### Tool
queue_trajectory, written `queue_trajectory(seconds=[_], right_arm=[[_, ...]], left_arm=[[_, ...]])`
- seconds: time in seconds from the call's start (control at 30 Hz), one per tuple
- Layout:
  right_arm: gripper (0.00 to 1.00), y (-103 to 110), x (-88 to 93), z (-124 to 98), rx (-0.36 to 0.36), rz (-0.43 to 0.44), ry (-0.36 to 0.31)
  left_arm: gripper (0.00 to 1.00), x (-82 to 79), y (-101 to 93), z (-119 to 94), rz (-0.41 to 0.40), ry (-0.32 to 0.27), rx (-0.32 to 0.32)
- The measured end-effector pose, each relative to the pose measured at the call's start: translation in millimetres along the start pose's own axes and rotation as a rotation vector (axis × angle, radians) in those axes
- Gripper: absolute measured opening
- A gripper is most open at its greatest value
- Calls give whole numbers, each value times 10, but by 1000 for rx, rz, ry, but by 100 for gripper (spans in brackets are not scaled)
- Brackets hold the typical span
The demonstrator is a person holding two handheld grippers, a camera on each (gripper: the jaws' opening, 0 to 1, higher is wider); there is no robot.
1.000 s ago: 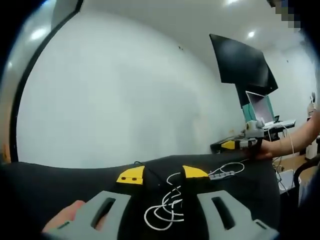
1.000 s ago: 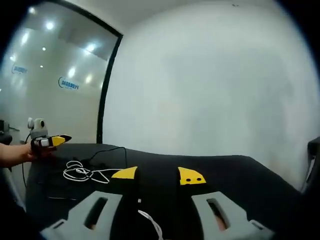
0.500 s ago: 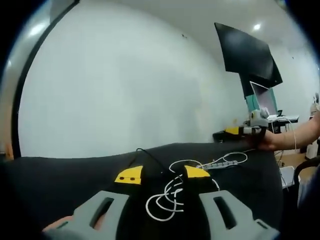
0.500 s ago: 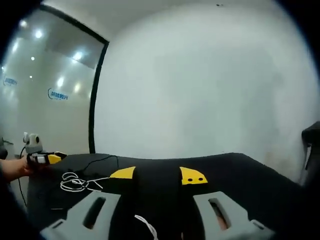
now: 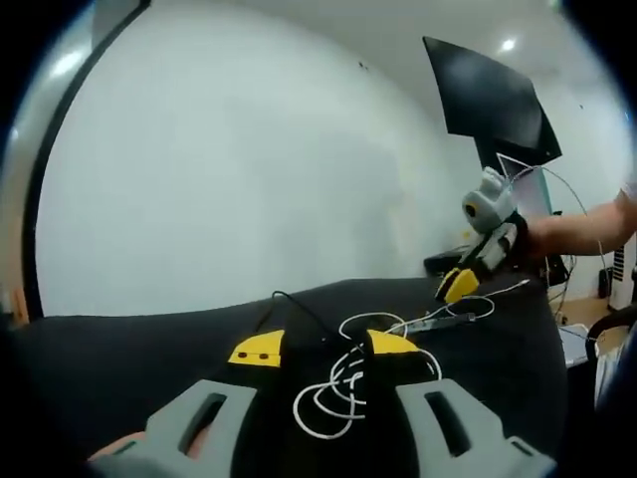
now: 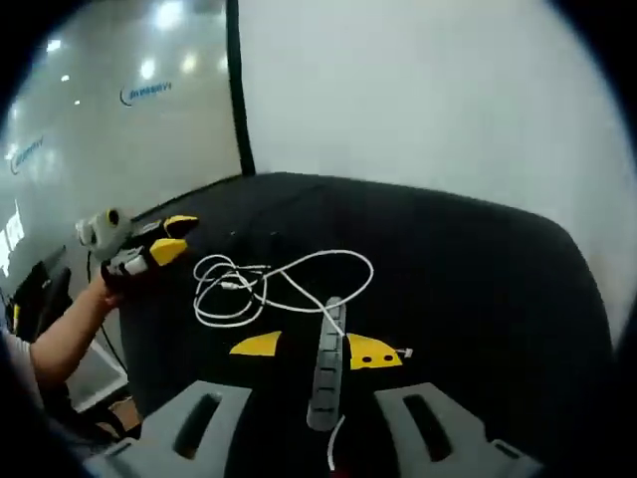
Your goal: Grab the wires, straighten them and put them on the rack
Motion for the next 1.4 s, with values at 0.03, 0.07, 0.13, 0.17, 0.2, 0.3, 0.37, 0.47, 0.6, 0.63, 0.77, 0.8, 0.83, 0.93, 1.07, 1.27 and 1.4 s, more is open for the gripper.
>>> queue_trajectory(seconds=[0.03, 0.07, 0.13, 0.17, 0.2, 0.3, 0.37, 0.47, 0.6, 0.63, 0.77, 0.8, 0.83, 0.93, 1.07, 1.27, 1.4], right_arm=[[17, -30, -20, 70, 13, -8, 18], [17, -30, -9, 100, 19, -11, 35], [17, 3, 40, 161, 25, -16, 75], [17, 15, 44, 201, 30, -29, 85], [17, 31, 41, 236, 34, -44, 90], [17, 52, 131, 210, 68, -112, 124], [14, 60, 147, 303, 68, -253, 127], [12, 76, 91, 196, 14, -271, 240], [12, 185, -33, -261, -180, -186, 379], [12, 148, -107, -294, -193, -193, 390], [12, 115, -156, -708, -276, -222, 565], [12, 104, -176, -790, -313, -212, 601], [12, 54, -215, -866, -343, -191, 616], [12, -14, -402, -1029, -408, -184, 562], [12, -232, -867, -958, -413, -237, 288], [12, -691, -717, -181, -300, -416, 174], [12, -1022, -770, 404, -213, -665, 62]], left_arm=[[28, -1, -9, -5, 1, 1, -2], [28, 3, -11, -7, 3, 5, -4], [28, 10, -3, 1, 3, 7, -1], [28, 17, 12, 13, 3, 7, 2], [28, 21, 18, 19, 2, 6, 4], [28, 34, 47, 43, 0, 4, 5], [28, 42, 54, 44, 1, 8, 2], [28, 66, 70, 53, 6, 20, -1], [28, 83, 95, 60, 11, 25, -2], [28, 85, 97, 60, 11, 26, -2], [28, 85, 107, 67, 11, 23, -2], [28, 86, 107, 67, 10, 23, -2], [28, 85, 105, 66, 10, 22, -2], [28, 80, 106, 63, 9, 20, -3], [28, 86, 111, 64, 7, 22, -4], [28, 80, 82, 56, 13, 25, -5], [28, 69, 84, 47, 7, 18, 0]])
Point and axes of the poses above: the point that each gripper's makers call its tool centre point, and the gripper's own axes: z roughly forward along the fingers, y roughly to its left, x roughly out of its underside, the point moved 5 cm from there along -z, roughly backward along the fingers, and after that the axes turned 5 degrees about x, right-handed, at the moved point
